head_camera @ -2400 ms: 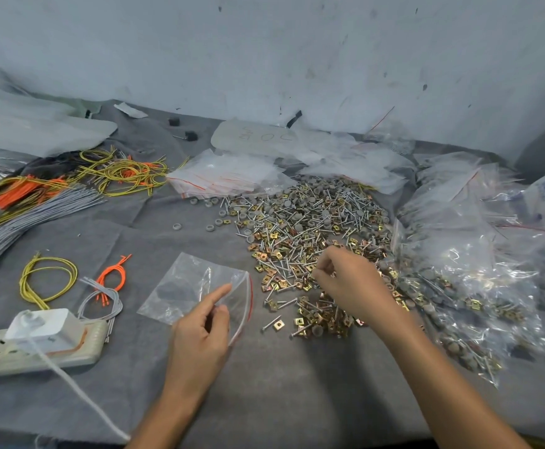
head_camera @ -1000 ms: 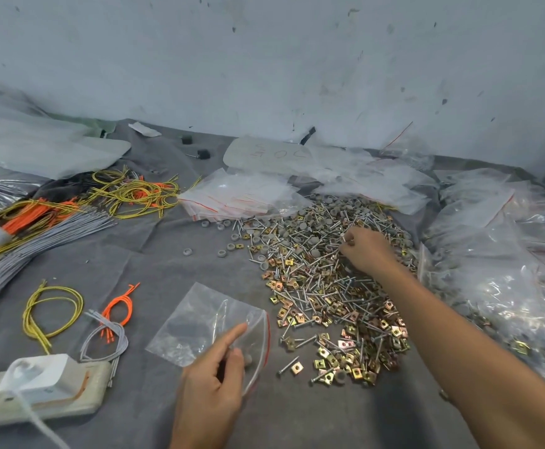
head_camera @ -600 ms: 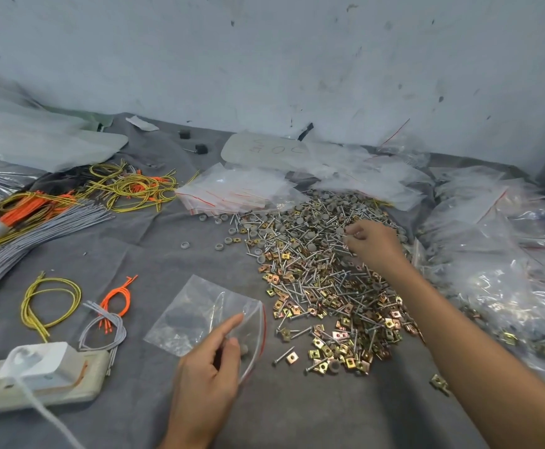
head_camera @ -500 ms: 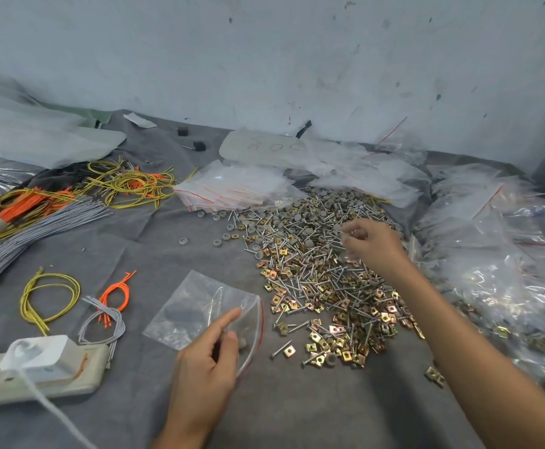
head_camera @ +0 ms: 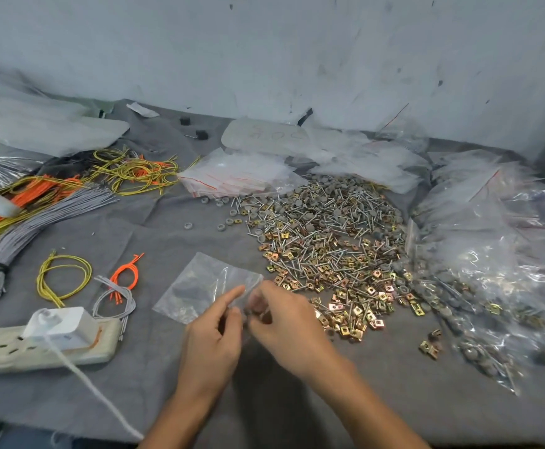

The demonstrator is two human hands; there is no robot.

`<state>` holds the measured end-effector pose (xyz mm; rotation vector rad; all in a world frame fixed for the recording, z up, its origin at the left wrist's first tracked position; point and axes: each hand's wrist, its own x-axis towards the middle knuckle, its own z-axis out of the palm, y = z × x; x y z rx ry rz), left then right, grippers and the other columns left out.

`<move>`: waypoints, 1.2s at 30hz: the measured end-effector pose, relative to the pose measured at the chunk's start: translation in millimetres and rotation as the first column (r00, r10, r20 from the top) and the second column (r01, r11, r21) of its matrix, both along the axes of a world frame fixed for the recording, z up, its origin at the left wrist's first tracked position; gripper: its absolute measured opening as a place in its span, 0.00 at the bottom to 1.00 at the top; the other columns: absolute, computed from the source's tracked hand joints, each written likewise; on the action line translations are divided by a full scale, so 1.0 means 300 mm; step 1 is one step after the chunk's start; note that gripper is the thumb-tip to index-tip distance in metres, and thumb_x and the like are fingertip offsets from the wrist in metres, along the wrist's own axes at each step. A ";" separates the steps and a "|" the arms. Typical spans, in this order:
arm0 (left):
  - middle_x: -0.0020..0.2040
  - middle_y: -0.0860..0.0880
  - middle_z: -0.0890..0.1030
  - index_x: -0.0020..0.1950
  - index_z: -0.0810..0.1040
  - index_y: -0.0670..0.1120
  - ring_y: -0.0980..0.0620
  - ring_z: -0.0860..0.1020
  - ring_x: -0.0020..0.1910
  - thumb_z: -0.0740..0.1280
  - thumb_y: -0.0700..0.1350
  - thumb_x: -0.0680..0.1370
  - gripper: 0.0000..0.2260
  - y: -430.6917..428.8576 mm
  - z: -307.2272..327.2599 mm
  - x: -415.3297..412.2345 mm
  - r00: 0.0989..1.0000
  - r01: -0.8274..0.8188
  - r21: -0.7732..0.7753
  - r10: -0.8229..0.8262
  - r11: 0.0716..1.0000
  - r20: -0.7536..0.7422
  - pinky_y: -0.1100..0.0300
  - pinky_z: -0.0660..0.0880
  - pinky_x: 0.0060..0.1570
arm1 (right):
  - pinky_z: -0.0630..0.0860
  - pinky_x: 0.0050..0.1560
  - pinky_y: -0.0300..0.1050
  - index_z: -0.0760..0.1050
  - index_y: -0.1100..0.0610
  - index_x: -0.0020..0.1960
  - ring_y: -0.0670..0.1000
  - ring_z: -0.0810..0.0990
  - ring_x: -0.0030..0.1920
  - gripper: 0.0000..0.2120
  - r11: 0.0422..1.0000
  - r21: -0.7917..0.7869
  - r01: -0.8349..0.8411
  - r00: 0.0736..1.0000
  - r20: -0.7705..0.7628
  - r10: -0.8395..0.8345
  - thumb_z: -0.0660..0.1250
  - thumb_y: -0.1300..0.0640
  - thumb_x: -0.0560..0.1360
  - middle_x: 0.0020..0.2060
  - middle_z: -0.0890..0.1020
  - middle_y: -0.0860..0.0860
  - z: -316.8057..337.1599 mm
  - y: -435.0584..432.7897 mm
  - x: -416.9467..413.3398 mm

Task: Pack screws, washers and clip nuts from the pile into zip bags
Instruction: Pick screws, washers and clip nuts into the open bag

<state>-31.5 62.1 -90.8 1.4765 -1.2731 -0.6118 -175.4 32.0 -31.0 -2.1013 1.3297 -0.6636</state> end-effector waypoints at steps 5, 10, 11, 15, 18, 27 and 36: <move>0.54 0.71 0.81 0.60 0.81 0.60 0.68 0.80 0.53 0.62 0.49 0.78 0.14 -0.003 -0.001 0.004 1.000 -0.030 -0.017 0.030 0.999 -0.002 0.70 0.75 0.51 | 0.70 0.46 0.52 0.73 0.51 0.54 0.59 0.79 0.50 0.04 0.986 -0.161 0.045 0.987 -0.144 -0.068 0.64 0.54 0.79 0.50 0.82 0.52 -0.038 0.007 0.065; 0.39 0.60 0.83 0.59 0.78 0.72 0.63 0.77 0.34 0.62 0.51 0.77 0.16 -0.008 -0.013 0.007 0.999 -0.019 -0.022 0.018 1.000 -0.034 0.65 0.74 0.36 | 0.73 0.50 0.50 0.76 0.50 0.53 0.54 0.80 0.51 0.05 0.987 -0.141 0.080 0.994 -0.061 -0.090 0.65 0.56 0.77 0.49 0.83 0.49 -0.051 0.023 0.050; 0.38 0.60 0.83 0.59 0.77 0.72 0.63 0.76 0.32 0.62 0.51 0.77 0.17 -0.009 -0.015 0.008 0.999 -0.022 -0.022 0.021 1.000 -0.032 0.64 0.74 0.36 | 0.74 0.50 0.50 0.77 0.50 0.52 0.53 0.79 0.50 0.05 0.986 -0.140 0.089 0.995 -0.039 -0.095 0.66 0.56 0.77 0.48 0.82 0.48 -0.056 0.027 0.046; 0.37 0.58 0.82 0.60 0.78 0.69 0.62 0.77 0.33 0.61 0.52 0.77 0.16 -0.011 -0.022 0.011 0.998 -0.027 -0.021 0.026 0.999 -0.049 0.64 0.74 0.36 | 0.75 0.52 0.48 0.79 0.47 0.54 0.50 0.79 0.50 0.08 0.991 -0.097 0.089 0.996 0.005 -0.089 0.65 0.55 0.76 0.49 0.81 0.46 -0.059 0.039 0.047; 0.35 0.57 0.82 0.60 0.81 0.64 0.61 0.76 0.31 0.62 0.50 0.77 0.15 -0.010 -0.024 0.011 0.998 -0.030 -0.025 0.028 0.999 -0.054 0.65 0.74 0.34 | 0.76 0.52 0.49 0.78 0.47 0.54 0.49 0.80 0.50 0.07 0.993 -0.090 0.079 0.997 0.017 -0.078 0.66 0.54 0.77 0.49 0.84 0.44 -0.058 0.034 0.050; 0.32 0.50 0.80 0.61 0.79 0.69 0.52 0.80 0.32 0.63 0.51 0.77 0.16 -0.009 -0.035 0.009 0.998 -0.018 -0.018 0.016 1.000 -0.066 0.61 0.76 0.35 | 0.74 0.40 0.34 0.78 0.46 0.50 0.35 0.77 0.34 0.03 0.984 -0.143 0.108 0.990 0.102 -0.093 0.68 0.52 0.77 0.40 0.82 0.38 0.008 -0.072 -0.075; 0.33 0.48 0.80 0.59 0.78 0.71 0.46 0.80 0.34 0.61 0.58 0.74 0.15 -0.009 -0.039 0.006 0.997 -0.008 -0.030 0.006 1.000 -0.081 0.60 0.74 0.31 | 0.71 0.28 0.40 0.77 0.46 0.46 0.43 0.74 0.26 0.05 0.921 -0.080 0.381 0.899 -0.200 -0.389 0.67 0.53 0.81 0.36 0.81 0.39 0.050 -0.595 -0.231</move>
